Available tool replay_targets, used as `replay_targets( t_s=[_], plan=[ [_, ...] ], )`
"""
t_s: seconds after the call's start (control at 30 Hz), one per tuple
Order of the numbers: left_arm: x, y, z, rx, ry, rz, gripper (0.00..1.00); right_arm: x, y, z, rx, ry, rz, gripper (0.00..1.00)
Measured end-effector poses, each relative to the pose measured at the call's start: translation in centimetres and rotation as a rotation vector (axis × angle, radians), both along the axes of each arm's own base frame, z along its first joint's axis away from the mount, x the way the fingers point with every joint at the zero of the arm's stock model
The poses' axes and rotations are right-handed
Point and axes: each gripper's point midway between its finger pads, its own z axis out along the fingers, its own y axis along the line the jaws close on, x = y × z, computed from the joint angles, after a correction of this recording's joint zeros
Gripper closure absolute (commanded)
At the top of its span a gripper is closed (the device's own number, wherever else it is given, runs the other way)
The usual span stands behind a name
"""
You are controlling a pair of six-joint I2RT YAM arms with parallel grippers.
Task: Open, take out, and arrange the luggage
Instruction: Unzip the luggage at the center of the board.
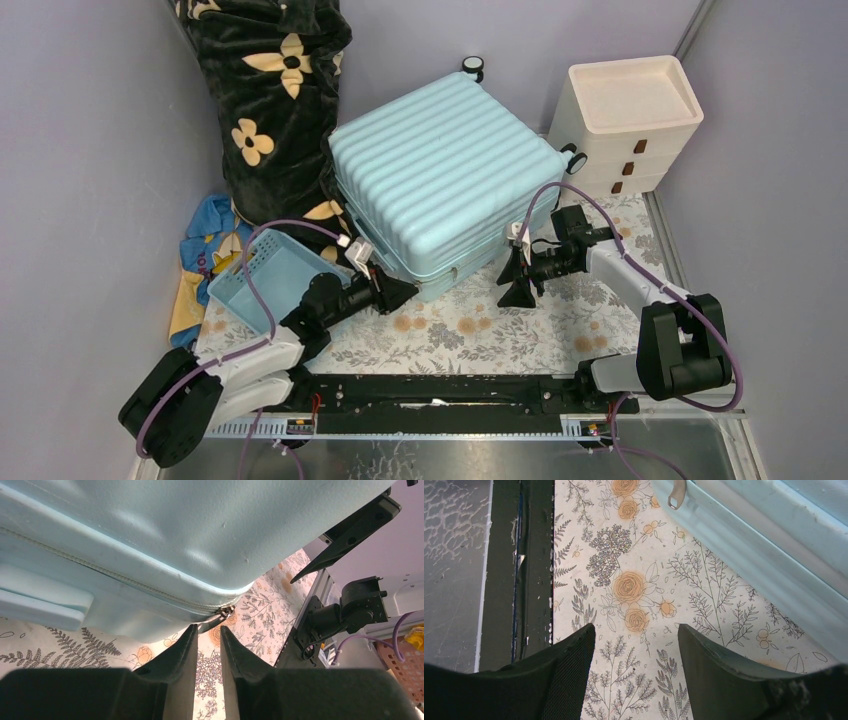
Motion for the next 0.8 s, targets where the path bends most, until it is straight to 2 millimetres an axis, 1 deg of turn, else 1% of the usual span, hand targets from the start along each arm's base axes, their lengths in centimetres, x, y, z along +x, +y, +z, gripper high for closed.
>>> replay_targets(
  t_s=[0.27,0.47,0.57,0.8],
  plan=[
    [0.0,-0.1,0.6,-0.016,-0.012,0.024,0.72,0.1,0.1,0.2,0.000,-0.004,0.003,0.31],
    [-0.7,-0.9,0.0,0.014,-0.015,0.040,0.73,0.1,0.1,0.1,-0.001,-0.002,0.004,0.31],
    [-0.5,-0.7,-0.2,0.031,-0.019,0.075,0.74,0.1,0.1,0.0,-0.002,0.003,0.005,0.31],
    [0.4,0.1,0.1,0.040,-0.034,0.158,0.74,0.0,0.0,-0.2,-0.012,0.012,0.004,0.31]
  ],
)
